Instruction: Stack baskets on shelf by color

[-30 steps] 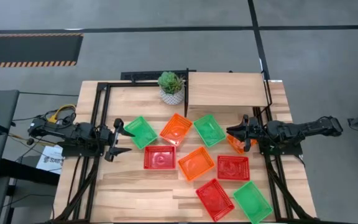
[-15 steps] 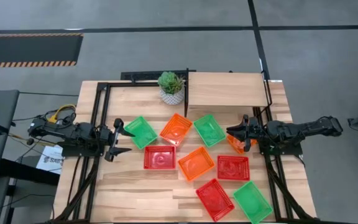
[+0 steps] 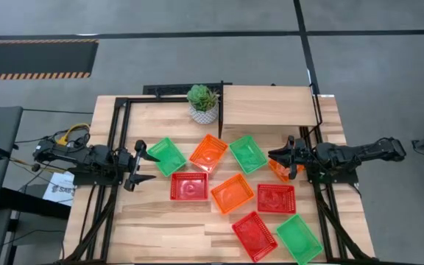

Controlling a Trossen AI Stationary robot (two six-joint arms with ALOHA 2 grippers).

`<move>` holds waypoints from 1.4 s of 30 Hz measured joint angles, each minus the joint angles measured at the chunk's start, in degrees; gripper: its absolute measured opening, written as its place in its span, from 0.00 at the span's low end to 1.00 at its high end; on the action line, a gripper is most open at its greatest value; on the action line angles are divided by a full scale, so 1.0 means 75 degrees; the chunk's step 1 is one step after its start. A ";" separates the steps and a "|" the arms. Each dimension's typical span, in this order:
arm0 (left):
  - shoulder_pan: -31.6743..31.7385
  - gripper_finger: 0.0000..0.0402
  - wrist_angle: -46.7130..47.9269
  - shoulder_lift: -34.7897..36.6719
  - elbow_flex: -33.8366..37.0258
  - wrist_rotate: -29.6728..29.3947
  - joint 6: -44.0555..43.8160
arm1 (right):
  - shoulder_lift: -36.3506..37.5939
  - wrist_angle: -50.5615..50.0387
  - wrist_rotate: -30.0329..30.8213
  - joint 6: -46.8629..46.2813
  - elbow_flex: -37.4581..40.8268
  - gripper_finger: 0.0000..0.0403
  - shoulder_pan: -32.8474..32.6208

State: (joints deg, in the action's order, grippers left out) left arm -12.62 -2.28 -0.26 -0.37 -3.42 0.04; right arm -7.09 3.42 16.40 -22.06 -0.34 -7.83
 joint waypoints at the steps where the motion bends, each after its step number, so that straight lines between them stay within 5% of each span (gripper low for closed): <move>1: 0.0000 0.68 0.0000 -0.0001 -0.0002 0.0000 -0.0115 | -0.0003 0.0000 -0.0001 0.0000 -0.0001 0.24 0.0001; 12: -0.0002 0.68 0.0003 0.0000 -0.0001 0.0013 -0.5203 | -0.0003 -0.0002 -0.0003 0.0003 0.0000 0.24 -0.0001; 17: 0.0000 0.68 -0.0094 -0.0002 -0.0001 -0.0528 -0.6658 | -0.0003 -0.0001 0.0000 0.0002 0.0000 0.24 0.0000; 23: 0.0002 0.68 -0.0193 -0.0002 0.0001 -0.1213 -0.6699 | 0.0000 -0.0002 -0.0003 -0.0109 0.0000 0.24 -0.0001; 35: 0.0001 0.68 -0.0347 -0.0002 -0.0002 -0.2555 -0.6276 | -0.0003 0.0001 0.0002 -0.3697 -0.0002 0.24 -0.0050; 42: 0.0003 0.68 -0.0405 -0.0002 -0.0002 -0.3548 -0.7246 | -0.0001 0.0014 0.0032 -0.4319 -0.0002 0.24 -0.0036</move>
State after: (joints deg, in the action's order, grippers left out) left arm -12.60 -5.32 -0.27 -0.38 -30.03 -54.30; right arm -7.10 3.52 16.64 -54.46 -0.35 -8.10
